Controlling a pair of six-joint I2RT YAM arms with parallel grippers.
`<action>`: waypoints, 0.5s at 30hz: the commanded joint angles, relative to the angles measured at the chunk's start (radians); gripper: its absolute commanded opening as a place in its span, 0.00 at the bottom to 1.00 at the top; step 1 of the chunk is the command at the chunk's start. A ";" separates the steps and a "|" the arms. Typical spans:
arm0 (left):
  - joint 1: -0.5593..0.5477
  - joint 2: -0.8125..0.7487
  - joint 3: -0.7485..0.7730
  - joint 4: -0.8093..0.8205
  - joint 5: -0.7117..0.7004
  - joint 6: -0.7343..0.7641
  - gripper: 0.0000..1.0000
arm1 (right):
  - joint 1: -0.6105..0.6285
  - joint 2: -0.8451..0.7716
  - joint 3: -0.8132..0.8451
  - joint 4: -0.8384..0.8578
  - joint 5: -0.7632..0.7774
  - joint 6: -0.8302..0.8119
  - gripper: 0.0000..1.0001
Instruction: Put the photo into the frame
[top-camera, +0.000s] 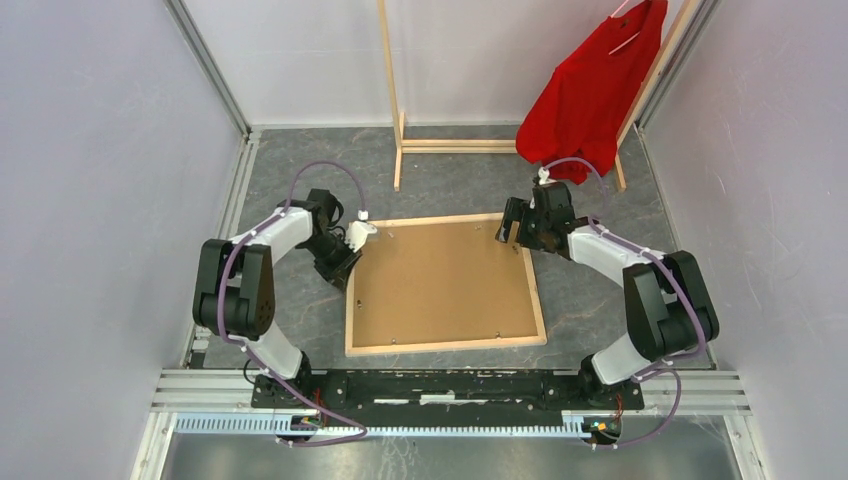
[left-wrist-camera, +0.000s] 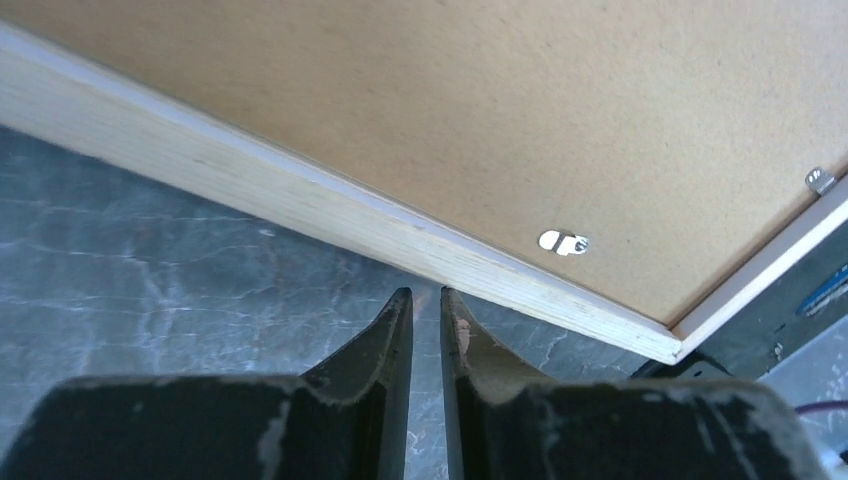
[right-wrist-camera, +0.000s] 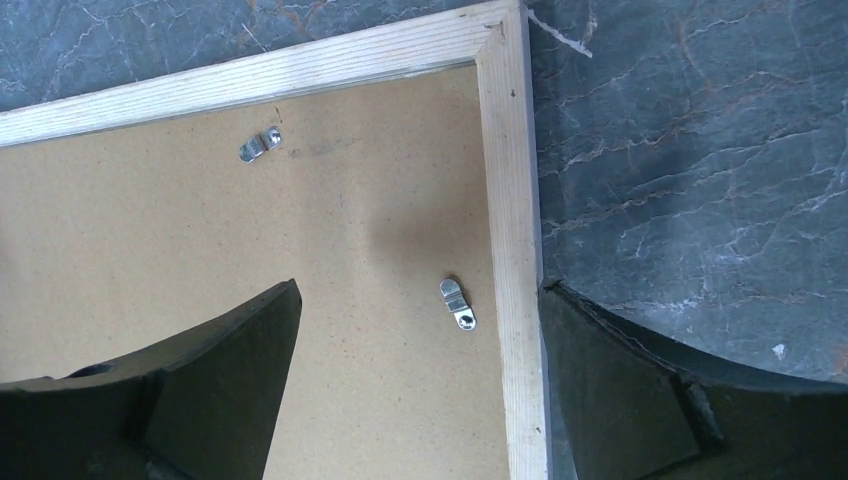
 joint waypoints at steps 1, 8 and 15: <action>0.014 -0.005 0.053 0.135 0.104 -0.072 0.23 | 0.022 -0.036 0.040 0.039 -0.036 0.035 0.94; 0.018 0.061 0.117 0.182 0.123 -0.144 0.22 | 0.022 -0.188 0.032 -0.043 0.227 -0.028 0.94; 0.157 0.105 0.196 0.012 0.251 -0.080 0.25 | 0.150 -0.298 -0.032 0.065 0.174 -0.030 0.81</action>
